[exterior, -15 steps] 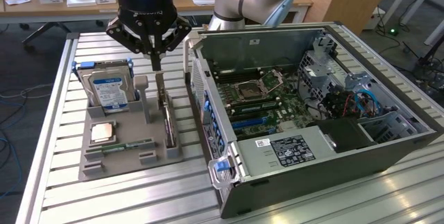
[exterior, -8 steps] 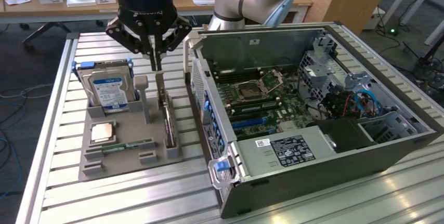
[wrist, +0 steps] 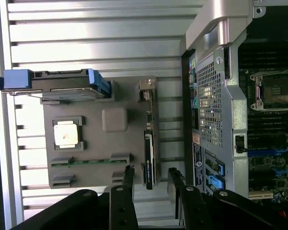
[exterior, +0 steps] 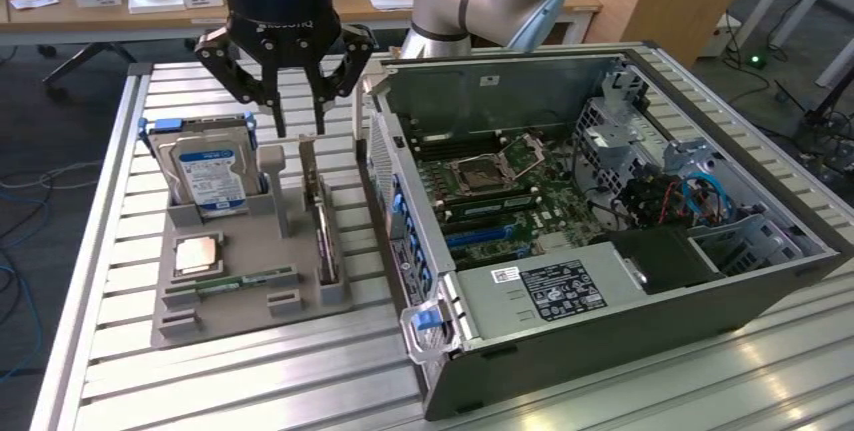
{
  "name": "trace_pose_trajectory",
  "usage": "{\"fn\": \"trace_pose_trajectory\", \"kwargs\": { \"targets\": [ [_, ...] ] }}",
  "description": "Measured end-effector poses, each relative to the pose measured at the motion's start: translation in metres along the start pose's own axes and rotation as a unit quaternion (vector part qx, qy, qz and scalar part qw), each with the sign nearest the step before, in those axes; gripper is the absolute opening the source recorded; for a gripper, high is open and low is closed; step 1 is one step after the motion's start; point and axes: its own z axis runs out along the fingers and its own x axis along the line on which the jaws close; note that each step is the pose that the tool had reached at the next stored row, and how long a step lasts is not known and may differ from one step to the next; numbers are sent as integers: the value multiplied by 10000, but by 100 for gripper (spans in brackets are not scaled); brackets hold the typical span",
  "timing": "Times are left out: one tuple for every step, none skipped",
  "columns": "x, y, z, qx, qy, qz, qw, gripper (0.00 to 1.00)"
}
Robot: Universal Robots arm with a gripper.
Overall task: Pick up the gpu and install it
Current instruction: 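Pick up the gpu and move the gpu toward the slot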
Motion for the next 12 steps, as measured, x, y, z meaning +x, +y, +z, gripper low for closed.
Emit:
{"fn": "trace_pose_trajectory", "kwargs": {
  "targets": [
    [0,0,0,0,0,0,10000,42],
    [0,0,0,0,0,0,10000,42],
    [0,0,2,0,0,0,10000,42],
    [0,-1,8,-1,-2,0,10000,42],
    [0,-1,16,-1,-2,0,10000,42],
    [0,-1,25,0,-3,0,10000,42],
    [1,-2,36,0,-3,0,10000,42],
    [1,-2,49,0,-4,-1,10000,42],
    [1,-3,65,-1,-5,0,10000,42],
    [2,-4,82,0,-5,0,10000,42],
    [2,-4,100,-1,-6,0,10000,42],
    [3,-5,119,-1,-7,0,10000,42]
  ]
}}
